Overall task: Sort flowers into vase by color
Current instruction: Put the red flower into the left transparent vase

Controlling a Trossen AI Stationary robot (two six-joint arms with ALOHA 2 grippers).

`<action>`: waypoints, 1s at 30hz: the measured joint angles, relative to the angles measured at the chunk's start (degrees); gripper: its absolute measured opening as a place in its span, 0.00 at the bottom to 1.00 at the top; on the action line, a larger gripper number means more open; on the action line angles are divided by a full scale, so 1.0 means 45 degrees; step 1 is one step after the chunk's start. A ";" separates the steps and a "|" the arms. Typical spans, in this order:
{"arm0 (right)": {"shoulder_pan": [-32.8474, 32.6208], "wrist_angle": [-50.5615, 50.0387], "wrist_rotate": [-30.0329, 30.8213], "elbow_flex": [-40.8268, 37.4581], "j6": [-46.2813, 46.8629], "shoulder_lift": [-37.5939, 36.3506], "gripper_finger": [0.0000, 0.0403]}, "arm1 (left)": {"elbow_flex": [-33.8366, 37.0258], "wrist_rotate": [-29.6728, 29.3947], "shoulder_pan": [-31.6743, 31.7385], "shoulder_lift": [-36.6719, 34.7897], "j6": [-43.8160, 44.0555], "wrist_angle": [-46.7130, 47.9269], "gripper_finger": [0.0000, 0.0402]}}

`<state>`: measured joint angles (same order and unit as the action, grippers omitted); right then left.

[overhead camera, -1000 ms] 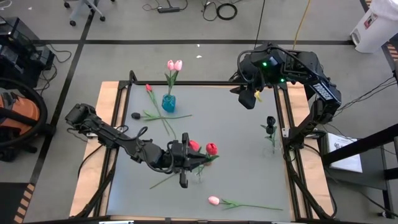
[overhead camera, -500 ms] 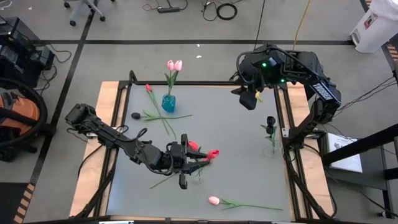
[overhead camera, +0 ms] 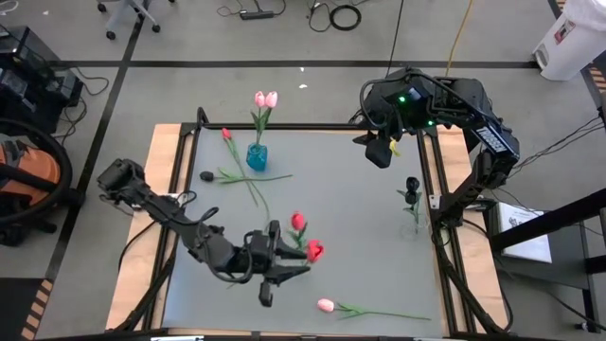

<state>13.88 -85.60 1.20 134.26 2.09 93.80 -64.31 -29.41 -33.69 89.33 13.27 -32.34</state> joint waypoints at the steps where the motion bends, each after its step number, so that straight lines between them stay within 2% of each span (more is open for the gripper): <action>1: -0.0003 0.0000 -0.0001 0.0000 0.0000 0.0000 0.46 | 0.0001 -0.0033 -0.0123 -0.0037 0.0043 -0.0010 0.32; 13: -0.0003 -0.0005 0.0001 0.0000 0.0046 0.0000 0.46 | -0.0001 -0.1771 -0.1404 -0.0484 0.0487 0.0471 0.32; 19: -0.0180 -0.0005 0.0003 0.0000 0.0263 0.0000 0.46 | -0.0001 -0.1983 -0.1445 -0.0484 0.0652 0.0679 0.32; 24: -0.0528 -0.0005 0.0003 0.0000 0.0345 0.0000 0.46 | -0.0001 -0.2868 -0.1361 -0.0484 0.0652 0.0686 0.32; 30: -0.0897 -0.0005 0.0003 0.0000 0.0350 0.0000 0.46 | -0.0001 -0.2914 -0.1374 -0.0484 0.1012 0.1035 0.35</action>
<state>9.84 -85.62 1.21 134.26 3.66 93.80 -64.31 -42.52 -39.88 87.15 17.83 -27.68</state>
